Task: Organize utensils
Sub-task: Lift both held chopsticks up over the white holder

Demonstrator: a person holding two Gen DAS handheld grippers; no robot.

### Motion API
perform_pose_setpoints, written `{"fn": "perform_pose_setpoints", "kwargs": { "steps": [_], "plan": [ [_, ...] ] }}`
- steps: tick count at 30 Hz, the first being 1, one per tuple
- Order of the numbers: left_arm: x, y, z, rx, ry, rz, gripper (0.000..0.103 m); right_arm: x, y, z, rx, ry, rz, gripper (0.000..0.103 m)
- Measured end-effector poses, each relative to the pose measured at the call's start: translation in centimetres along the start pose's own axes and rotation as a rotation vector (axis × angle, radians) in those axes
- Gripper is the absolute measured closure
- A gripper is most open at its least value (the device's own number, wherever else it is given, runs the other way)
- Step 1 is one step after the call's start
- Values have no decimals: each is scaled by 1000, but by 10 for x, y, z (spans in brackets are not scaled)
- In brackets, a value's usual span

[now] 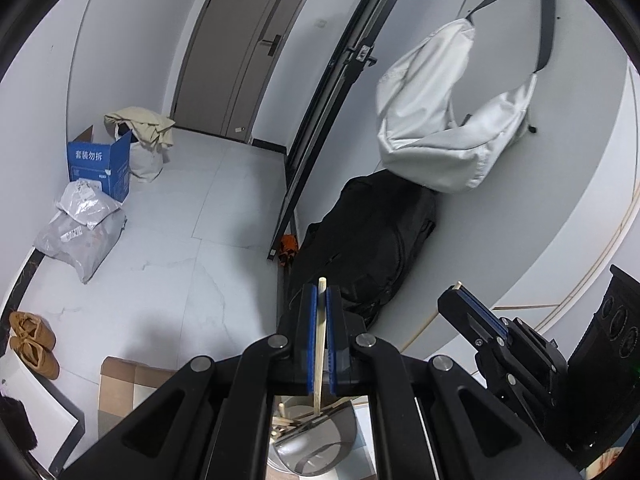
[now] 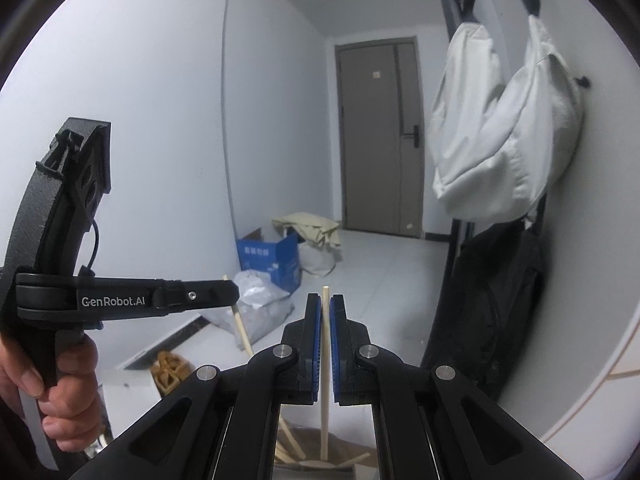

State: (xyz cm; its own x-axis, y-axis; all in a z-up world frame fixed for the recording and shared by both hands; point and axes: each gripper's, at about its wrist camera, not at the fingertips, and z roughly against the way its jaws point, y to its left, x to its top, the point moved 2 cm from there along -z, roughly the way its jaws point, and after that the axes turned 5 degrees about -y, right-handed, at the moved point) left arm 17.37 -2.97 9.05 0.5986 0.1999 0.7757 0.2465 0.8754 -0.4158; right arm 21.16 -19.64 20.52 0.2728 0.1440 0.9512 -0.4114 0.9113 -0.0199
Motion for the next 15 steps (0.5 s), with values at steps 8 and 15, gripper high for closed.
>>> {"fn": "perform_pose_setpoints", "kwargs": {
  "steps": [8, 15],
  "plan": [
    [-10, 16, -18, 18, 33, 34, 103, -28, 16, -21, 15, 63, 99, 100],
    [-15, 19, -21, 24, 44, 35, 103, -38, 18, -26, 26, 93, 104, 100]
  ]
}}
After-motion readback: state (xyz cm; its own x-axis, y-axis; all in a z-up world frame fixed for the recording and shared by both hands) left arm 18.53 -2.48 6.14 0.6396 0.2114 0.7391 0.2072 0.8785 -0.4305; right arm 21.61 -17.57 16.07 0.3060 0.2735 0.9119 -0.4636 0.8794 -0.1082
